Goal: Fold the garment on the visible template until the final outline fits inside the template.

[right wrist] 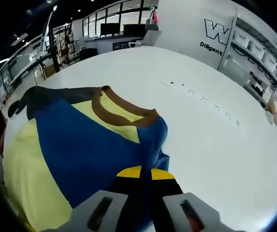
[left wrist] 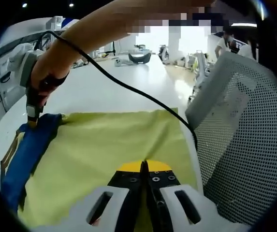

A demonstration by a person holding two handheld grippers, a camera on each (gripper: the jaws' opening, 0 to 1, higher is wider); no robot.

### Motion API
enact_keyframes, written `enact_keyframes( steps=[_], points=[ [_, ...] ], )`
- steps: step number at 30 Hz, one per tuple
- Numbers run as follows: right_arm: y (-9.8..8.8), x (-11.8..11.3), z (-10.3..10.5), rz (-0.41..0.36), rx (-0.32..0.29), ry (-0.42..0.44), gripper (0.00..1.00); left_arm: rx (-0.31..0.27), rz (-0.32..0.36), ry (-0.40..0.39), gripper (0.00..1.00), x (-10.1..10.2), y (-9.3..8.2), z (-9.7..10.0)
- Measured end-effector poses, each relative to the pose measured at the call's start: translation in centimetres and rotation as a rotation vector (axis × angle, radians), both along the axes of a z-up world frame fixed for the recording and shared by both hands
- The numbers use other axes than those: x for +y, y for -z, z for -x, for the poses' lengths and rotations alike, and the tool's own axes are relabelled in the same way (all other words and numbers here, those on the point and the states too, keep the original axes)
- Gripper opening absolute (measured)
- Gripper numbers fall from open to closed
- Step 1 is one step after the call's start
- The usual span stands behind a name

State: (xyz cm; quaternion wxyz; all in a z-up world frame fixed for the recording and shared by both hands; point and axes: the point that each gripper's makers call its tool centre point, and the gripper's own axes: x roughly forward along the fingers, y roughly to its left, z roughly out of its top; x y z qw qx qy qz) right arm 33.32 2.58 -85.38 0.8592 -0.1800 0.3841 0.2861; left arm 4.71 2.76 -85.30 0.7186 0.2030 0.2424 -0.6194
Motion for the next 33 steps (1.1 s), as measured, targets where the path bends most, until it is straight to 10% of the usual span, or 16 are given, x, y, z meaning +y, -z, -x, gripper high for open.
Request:
enact_keyframes(
  steps=[33],
  points=[
    [-0.1, -8.6, 0.0, 0.100, -0.049, 0.037, 0.00, 0.082, 0.121, -0.025, 0.00, -8.1, -0.1, -0.1]
  ],
)
